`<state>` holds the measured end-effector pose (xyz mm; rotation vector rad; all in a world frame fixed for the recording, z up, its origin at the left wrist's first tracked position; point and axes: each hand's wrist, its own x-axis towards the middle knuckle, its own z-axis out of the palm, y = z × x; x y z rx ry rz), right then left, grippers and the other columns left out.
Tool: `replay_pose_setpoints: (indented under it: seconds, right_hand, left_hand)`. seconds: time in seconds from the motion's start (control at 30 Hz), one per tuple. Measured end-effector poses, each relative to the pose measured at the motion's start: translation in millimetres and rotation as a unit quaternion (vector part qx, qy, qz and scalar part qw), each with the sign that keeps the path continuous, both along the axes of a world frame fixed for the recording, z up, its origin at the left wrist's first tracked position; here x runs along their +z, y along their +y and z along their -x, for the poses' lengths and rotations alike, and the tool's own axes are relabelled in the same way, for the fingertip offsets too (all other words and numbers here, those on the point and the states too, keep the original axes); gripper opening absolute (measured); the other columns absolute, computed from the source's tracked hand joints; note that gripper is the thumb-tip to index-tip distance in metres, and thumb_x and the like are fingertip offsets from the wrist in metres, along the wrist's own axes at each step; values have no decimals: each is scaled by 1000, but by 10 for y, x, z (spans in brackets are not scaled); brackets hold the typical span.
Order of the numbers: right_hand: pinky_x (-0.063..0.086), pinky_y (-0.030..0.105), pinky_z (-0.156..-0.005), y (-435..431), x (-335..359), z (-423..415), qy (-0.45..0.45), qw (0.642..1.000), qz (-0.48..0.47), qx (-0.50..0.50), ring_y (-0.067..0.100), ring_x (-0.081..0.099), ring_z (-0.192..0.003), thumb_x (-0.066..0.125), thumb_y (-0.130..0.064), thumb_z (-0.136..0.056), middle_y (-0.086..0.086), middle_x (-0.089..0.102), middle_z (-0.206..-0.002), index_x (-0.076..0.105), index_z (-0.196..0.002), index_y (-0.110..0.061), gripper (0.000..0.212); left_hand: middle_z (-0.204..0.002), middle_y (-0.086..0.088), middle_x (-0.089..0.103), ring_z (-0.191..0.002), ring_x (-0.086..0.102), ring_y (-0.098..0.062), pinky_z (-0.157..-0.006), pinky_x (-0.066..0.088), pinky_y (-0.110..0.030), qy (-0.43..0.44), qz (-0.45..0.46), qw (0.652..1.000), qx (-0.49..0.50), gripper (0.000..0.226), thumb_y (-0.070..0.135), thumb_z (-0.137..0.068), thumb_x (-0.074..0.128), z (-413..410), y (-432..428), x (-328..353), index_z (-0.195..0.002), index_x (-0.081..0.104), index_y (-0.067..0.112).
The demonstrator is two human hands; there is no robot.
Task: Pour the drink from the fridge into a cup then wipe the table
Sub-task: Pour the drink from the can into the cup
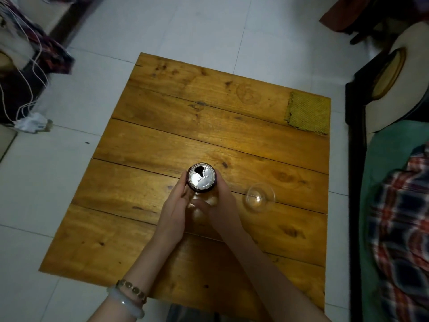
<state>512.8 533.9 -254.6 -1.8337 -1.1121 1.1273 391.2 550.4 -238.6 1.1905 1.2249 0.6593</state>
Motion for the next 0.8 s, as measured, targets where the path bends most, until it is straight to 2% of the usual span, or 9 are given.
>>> replay_pose_setpoints:
  seconds: [0.13, 0.2, 0.27, 0.33, 0.4, 0.47, 0.57, 0.7, 0.8]
  right_hand:
    - [43, 29, -99, 52, 333, -20, 0, 998, -47, -38, 0, 49, -118, 84, -25, -63, -18, 55, -124, 44, -129, -36, 78]
    - [42, 34, -102, 86, 521, -67, -8, 997, -69, -47, 5, 47, -122, 84, -33, -61, -16, 53, -128, 43, -132, -29, 82]
    - [34, 24, -104, 95, 749, -164, -33, 995, -87, -40, 1, 40, -123, 86, -33, -60, -20, 45, -127, 40, -137, -22, 90]
    - [25, 10, -98, 68, 975, -278, -77, 992, -98, -30, -8, 34, -117, 86, -32, -61, -28, 39, -119, 39, -137, -21, 91]
    - [26, 7, -95, -3, 1144, -378, -106, 988, -111, -29, -12, 34, -111, 86, -31, -60, -35, 38, -114, 43, -132, -23, 84]
    - [29, 10, -94, -73, 1257, -472, -118, 986, -114, -31, -5, 39, -112, 87, -31, -59, -32, 41, -110, 46, -127, -25, 80]
    - [32, 9, -91, -180, 1298, -680, -138, 984, -112, -27, 1, 43, -113, 87, -33, -59, -21, 48, -114, 46, -123, -31, 75]
    - [38, 9, -89, -355, 1219, -1003, -141, 983, -111, -29, -5, 46, -110, 87, -30, -60, -18, 51, -114, 48, -121, -30, 72]
    - [44, 19, -92, -496, 1132, -1220, -142, 984, -101, -32, -3, 47, -112, 87, -30, -61, -16, 53, -117, 48, -121, -33, 72]
  left_hand:
    - [-151, 13, 31, -139, 26, -3, -115, 24, -44, 12, -49, 999, -14, 63, 44, -81, 31, 16, 24, 324, -143, 28, 36]
    - [-151, 14, 31, -139, 25, -3, -115, 24, -45, 11, -69, 997, -23, 62, 49, -82, 30, -8, 1, 530, -143, 29, 37]
    - [-149, 16, 33, -138, 27, -3, -115, 24, -46, -7, -80, 996, -33, 61, 52, -83, 32, -50, -36, 737, -142, 30, 37]
    - [-148, 18, 34, -138, 28, -5, -115, 23, -47, -27, -102, 993, -48, 63, 54, -84, 33, -110, -84, 890, -143, 31, 33]
    - [-147, 18, 35, -138, 29, -7, -114, 23, -42, -45, -127, 989, -60, 70, 64, -85, 32, -174, -130, 989, -144, 33, 27]
    - [-145, 15, 40, -137, 32, -9, -113, 26, -32, -65, -143, 985, -66, 73, 66, -86, 31, -254, -163, 1032, -143, 37, 21]
    - [-143, 9, 46, -137, 35, -13, -111, 29, -34, -137, -101, 984, -60, 51, 42, -90, 32, -407, -175, 937, -136, 46, 23]
    - [-134, 3, 56, -131, 44, -18, -108, 32, -33, -223, -23, 973, -51, 45, 49, -86, 47, -669, -250, 805, -122, 60, 25]
    - [-129, -2, 60, -127, 49, -19, -107, 35, -36, -234, -5, 971, -46, 48, 42, -85, 41, -884, -338, 761, -121, 56, 14]
